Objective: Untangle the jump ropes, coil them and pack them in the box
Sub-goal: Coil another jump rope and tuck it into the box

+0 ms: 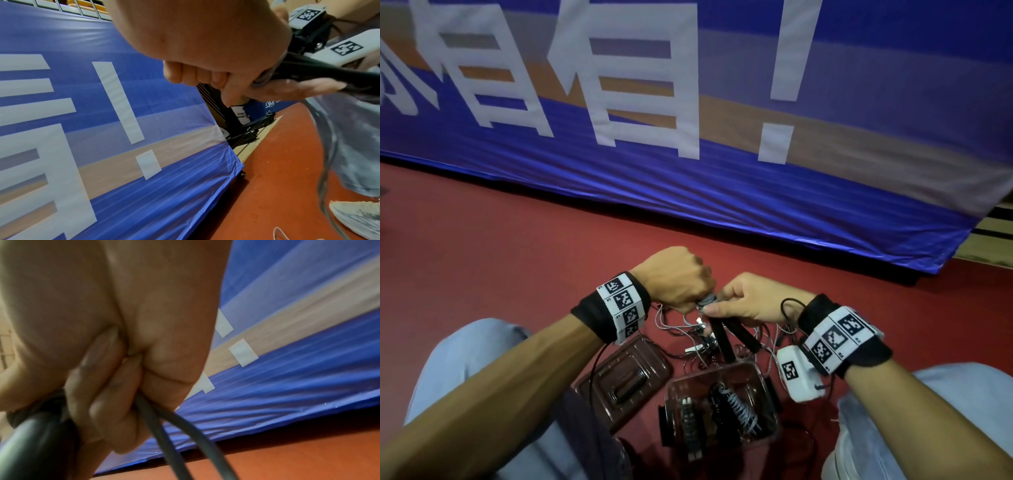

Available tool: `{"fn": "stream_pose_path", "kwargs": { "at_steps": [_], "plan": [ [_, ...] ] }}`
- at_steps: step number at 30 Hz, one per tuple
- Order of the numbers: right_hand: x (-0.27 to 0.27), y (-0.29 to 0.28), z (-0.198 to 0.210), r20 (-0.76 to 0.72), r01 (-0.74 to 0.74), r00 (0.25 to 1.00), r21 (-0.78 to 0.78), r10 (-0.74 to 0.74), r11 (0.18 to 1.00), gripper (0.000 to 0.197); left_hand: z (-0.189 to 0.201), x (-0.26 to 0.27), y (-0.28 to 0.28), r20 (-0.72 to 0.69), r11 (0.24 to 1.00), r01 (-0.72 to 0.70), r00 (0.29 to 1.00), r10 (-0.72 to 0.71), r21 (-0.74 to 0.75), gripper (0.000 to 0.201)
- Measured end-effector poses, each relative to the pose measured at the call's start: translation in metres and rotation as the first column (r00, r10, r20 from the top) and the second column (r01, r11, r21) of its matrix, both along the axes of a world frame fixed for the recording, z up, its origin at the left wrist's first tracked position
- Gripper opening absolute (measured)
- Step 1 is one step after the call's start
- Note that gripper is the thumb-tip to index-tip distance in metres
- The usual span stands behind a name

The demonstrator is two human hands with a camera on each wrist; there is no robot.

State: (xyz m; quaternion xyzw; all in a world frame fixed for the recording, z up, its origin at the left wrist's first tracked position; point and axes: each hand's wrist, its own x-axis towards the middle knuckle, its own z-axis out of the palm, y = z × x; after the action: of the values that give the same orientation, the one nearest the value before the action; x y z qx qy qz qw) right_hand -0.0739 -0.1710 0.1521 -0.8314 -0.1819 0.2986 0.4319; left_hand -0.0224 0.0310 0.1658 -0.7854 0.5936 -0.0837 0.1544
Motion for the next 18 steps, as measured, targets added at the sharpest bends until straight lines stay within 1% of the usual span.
{"fn": "stream_pose_path", "kwargs": {
  "at_steps": [3, 5, 7, 8, 9, 11, 12, 14, 17, 18],
  "plan": [
    [-0.002, 0.003, 0.007, -0.116, -0.023, 0.992, 0.151, 0.041, 0.988, 0.056, 0.007, 0.001, 0.008, -0.024, 0.99, 0.037, 0.999, -0.04, -0.137, 0.03],
    [-0.003, 0.004, 0.011, -0.196, -0.048, 0.975, 0.275, 0.105, 0.96, 0.052, 0.007, 0.001, 0.012, -0.06, 0.976, 0.026, 0.997, -0.04, -0.217, 0.026],
    [-0.004, 0.003, 0.01, -0.251, -0.076, 0.951, 0.37, 0.179, 0.926, 0.06, 0.003, -0.002, 0.014, -0.106, 0.952, 0.025, 0.993, -0.061, -0.306, 0.017],
    [-0.005, 0.002, 0.01, -0.264, -0.09, 0.942, 0.393, 0.206, 0.915, 0.066, 0.002, -0.004, 0.013, -0.132, 0.939, 0.02, 0.989, -0.07, -0.343, 0.013],
    [-0.005, 0.002, 0.008, -0.282, -0.092, 0.933, 0.408, 0.222, 0.908, 0.069, -0.001, -0.007, 0.013, -0.161, 0.925, 0.006, 0.984, -0.072, -0.379, 0.013],
    [-0.006, 0.002, 0.006, -0.311, -0.089, 0.92, 0.424, 0.237, 0.901, 0.069, -0.005, -0.012, 0.01, -0.222, 0.887, -0.042, 0.973, -0.069, -0.459, 0.018],
    [-0.008, 0.003, 0.006, -0.334, -0.065, 0.914, 0.442, 0.232, 0.895, 0.069, -0.006, -0.014, 0.009, -0.25, 0.861, -0.072, 0.966, -0.065, -0.503, 0.019],
    [-0.012, 0.005, 0.008, -0.396, 0.04, 0.897, 0.513, 0.195, 0.858, 0.065, -0.008, -0.017, 0.007, -0.299, 0.8, -0.137, 0.953, -0.055, -0.584, 0.019],
    [-0.017, 0.005, 0.006, -0.483, 0.222, 0.862, 0.63, 0.152, 0.744, 0.059, -0.005, -0.021, 0.003, -0.371, 0.709, -0.231, 0.927, -0.047, -0.667, 0.015],
    [-0.016, 0.006, 0.001, -0.522, 0.291, 0.841, 0.659, 0.144, 0.694, 0.053, -0.004, -0.021, 0.002, -0.401, 0.659, -0.282, 0.916, -0.032, -0.697, 0.017]
  ]
}}
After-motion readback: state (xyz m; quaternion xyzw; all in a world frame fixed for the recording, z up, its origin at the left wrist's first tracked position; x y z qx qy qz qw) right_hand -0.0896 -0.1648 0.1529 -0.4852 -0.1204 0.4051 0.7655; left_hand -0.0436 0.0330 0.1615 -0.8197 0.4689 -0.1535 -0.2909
